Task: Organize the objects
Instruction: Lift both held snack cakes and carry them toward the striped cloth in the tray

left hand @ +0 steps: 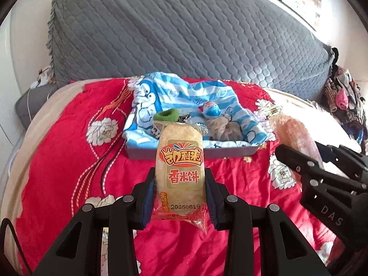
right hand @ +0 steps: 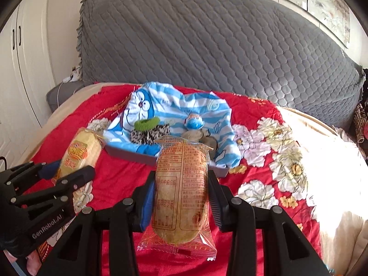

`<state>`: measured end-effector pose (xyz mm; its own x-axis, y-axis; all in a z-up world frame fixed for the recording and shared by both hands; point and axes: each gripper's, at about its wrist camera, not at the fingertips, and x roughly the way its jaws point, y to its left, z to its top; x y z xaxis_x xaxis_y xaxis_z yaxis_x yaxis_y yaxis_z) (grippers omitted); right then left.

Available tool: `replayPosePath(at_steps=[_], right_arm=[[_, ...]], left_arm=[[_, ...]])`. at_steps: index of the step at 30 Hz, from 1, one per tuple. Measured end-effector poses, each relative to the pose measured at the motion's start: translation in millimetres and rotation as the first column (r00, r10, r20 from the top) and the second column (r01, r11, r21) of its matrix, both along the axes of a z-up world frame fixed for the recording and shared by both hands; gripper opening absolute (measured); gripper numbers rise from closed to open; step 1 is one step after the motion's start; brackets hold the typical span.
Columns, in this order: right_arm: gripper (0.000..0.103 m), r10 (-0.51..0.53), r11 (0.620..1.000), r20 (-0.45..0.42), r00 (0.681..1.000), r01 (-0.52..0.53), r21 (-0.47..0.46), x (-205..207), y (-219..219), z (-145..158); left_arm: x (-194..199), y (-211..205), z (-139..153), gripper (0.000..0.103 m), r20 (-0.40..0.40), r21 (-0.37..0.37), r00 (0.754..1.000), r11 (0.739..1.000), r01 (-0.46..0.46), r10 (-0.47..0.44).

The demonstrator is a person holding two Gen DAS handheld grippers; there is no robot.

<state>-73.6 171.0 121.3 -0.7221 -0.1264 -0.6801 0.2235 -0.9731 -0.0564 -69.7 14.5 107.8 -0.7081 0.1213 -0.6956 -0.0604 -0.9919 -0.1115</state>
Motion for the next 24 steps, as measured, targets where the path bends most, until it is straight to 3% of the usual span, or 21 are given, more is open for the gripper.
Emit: replayPosePath(at_steps=[15, 24], right_arm=[[0.042, 0.009, 1.000, -0.086, 0.996, -0.010, -0.016, -26.1, 6.7, 27.4], [0.042, 0.010, 0.998, -0.080, 0.997, -0.015, -0.063, -54.9, 6.0, 18.0]], left_arm=[[-36.7, 8.2, 25.3, 0.040, -0.052, -0.001, 0.998, 1.000, -0.017, 0.017], [-70.8, 10.7, 15.9, 0.040, -0.047, -0.022, 0.998, 0.999, -0.033, 0.032]])
